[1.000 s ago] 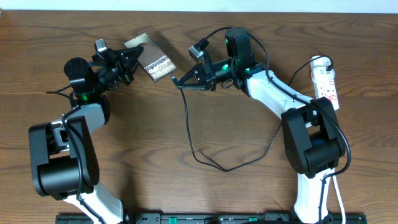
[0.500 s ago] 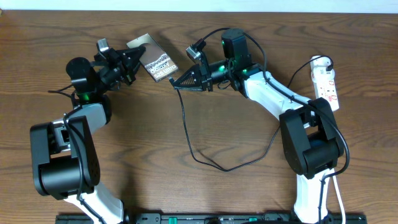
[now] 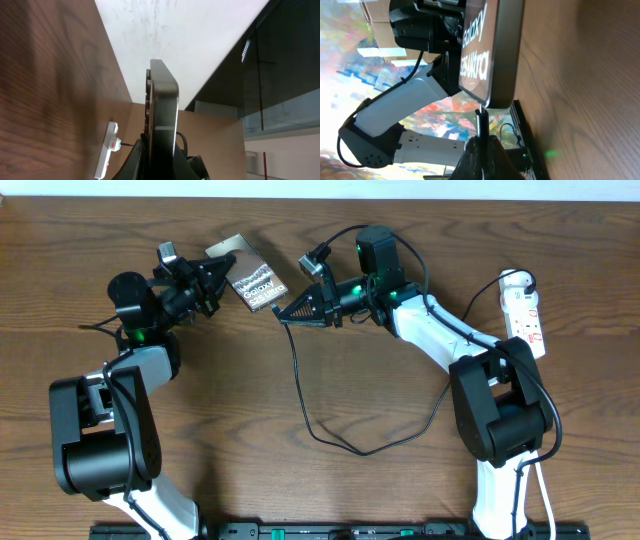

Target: Plug charger to phone and switch on socket

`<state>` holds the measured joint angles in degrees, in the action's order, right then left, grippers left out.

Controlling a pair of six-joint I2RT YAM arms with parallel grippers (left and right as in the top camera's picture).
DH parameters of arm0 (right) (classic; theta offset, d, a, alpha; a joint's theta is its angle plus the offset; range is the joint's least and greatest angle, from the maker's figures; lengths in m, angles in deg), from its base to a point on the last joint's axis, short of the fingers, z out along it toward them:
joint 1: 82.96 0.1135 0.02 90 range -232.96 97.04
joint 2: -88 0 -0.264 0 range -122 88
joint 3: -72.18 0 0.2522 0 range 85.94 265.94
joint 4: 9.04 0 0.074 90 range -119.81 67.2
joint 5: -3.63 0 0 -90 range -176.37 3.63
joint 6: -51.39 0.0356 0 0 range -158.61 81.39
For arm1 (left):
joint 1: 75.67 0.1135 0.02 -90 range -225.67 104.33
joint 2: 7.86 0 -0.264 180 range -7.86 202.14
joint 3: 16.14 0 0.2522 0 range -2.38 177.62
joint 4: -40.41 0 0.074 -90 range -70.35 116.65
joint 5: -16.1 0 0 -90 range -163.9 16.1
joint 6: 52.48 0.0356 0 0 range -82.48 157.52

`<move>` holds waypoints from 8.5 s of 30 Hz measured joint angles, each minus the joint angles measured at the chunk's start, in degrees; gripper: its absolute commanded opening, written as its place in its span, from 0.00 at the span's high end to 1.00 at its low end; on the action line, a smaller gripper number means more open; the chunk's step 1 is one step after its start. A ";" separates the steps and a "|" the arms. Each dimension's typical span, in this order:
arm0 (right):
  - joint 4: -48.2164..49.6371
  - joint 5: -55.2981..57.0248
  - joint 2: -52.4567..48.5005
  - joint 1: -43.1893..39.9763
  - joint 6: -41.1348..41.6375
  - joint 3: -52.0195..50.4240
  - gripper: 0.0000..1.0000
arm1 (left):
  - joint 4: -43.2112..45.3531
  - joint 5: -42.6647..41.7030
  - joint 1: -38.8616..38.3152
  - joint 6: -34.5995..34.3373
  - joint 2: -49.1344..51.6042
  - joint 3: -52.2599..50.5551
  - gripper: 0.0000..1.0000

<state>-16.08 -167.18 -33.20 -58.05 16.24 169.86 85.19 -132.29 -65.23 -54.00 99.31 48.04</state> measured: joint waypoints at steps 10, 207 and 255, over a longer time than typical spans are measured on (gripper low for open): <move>0.00 -0.42 0.00 0.00 0.02 0.00 0.99 | 0.00 0.02 0.00 0.00 0.00 0.02 0.93; 1.99 -8.00 0.00 0.83 -0.44 -0.52 0.99 | 1.44 -27.30 4.11 12.17 0.00 3.10 0.93; -52.85 52.43 -0.39 -2.23 -27.08 5.22 0.99 | -8.90 -26.56 3.26 16.28 0.07 3.32 0.93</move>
<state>-68.93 -114.75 -33.60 -60.28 -10.85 175.08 76.29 -158.84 -61.98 -37.72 99.38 51.36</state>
